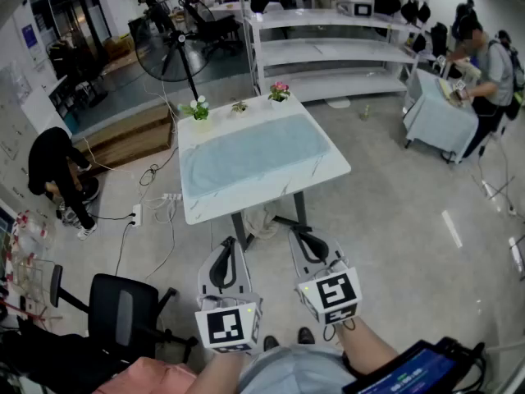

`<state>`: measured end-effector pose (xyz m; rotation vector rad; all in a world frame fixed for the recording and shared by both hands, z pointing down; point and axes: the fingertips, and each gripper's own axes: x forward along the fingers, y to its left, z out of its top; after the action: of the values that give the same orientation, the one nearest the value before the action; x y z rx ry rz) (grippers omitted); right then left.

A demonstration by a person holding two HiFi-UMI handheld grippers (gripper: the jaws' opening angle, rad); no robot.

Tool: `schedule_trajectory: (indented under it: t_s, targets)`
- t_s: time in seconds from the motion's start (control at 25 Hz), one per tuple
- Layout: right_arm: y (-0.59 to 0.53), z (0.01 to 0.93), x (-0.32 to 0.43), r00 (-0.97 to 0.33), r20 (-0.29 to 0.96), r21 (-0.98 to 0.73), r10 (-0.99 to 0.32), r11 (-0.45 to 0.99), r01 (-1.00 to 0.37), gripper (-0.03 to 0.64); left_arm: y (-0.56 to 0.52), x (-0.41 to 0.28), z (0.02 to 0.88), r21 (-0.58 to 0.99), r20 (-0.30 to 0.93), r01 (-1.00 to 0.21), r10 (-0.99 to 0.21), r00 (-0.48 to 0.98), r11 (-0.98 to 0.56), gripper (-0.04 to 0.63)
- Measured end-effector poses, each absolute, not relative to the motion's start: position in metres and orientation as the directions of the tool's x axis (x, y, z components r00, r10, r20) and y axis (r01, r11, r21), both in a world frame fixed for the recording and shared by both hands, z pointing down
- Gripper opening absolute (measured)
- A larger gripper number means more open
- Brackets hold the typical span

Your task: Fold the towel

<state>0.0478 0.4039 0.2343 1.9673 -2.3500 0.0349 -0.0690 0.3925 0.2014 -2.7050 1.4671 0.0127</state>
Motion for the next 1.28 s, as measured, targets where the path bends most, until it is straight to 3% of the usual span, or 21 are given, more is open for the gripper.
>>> schedule_trajectory:
  t_s: [0.76, 1.28]
  targets:
    - [0.396, 0.274, 0.096, -0.244, 0.115, -0.040, -0.963, 0.241, -0.970, 0.018, 0.390, -0.028, 0.241, -0.056, 0.052, -0.867, -0.869, 0.492, -0.494, 0.008]
    - [0.274, 0.313, 0.105, -0.270, 0.167, -0.044, -0.948, 0.267, -0.963, 0.032, 0.263, -0.036, 0.292, 0.002, 0.101, -0.892, -0.887, 0.450, -0.452, 0.008]
